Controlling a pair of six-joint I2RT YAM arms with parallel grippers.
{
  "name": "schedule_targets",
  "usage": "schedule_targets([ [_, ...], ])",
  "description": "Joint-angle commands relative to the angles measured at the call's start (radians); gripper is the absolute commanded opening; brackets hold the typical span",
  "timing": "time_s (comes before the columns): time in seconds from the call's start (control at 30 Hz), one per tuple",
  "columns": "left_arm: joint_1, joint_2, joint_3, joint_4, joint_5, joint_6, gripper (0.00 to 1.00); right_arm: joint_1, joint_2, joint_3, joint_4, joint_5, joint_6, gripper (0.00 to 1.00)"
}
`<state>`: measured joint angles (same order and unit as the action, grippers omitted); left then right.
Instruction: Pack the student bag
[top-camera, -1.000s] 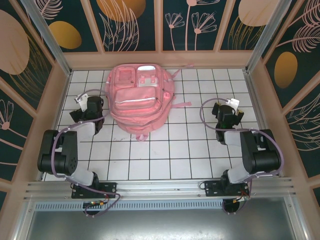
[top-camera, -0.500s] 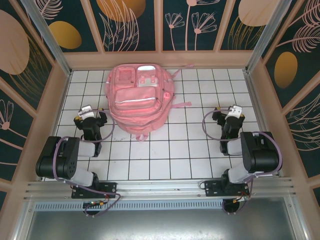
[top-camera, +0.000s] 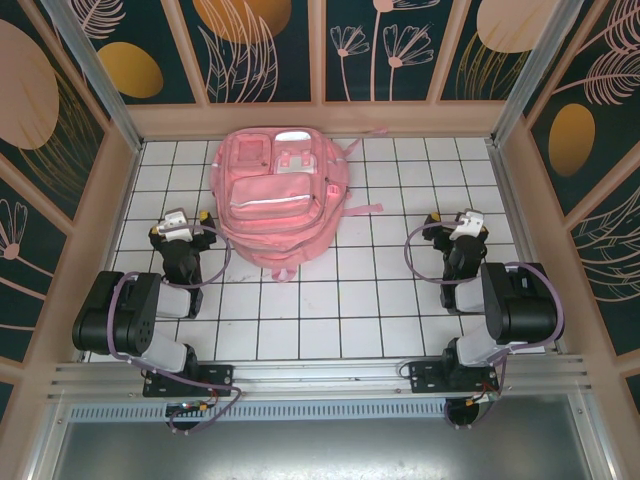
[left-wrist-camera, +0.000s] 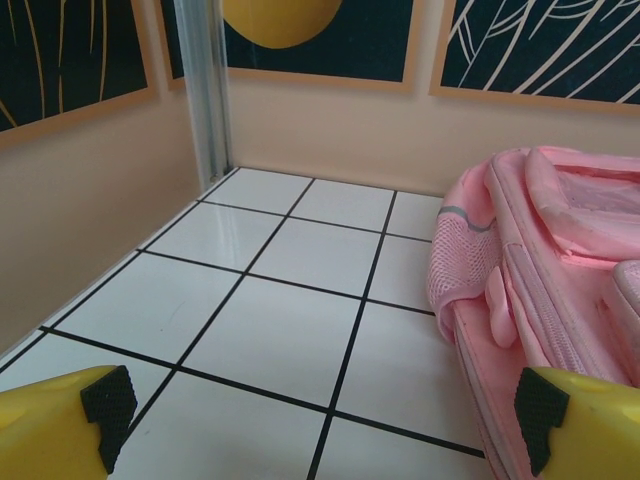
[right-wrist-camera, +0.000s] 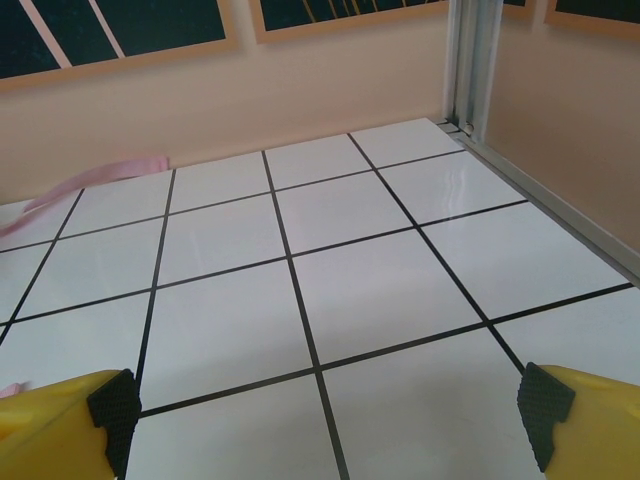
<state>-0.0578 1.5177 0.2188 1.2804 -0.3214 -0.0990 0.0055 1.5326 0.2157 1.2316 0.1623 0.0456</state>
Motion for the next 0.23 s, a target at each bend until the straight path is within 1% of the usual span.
schedule_targets([
  [0.0, 0.006, 0.004, -0.007, 0.044, 0.011, 0.015, 0.99, -0.007, 0.005, 0.000, 0.052, -0.017, -0.007, 0.99],
  [0.2, 0.006, 0.003, -0.006, 0.042, 0.013, 0.014, 0.99, -0.007, 0.006, -0.001, 0.052, -0.016, -0.007, 0.99],
])
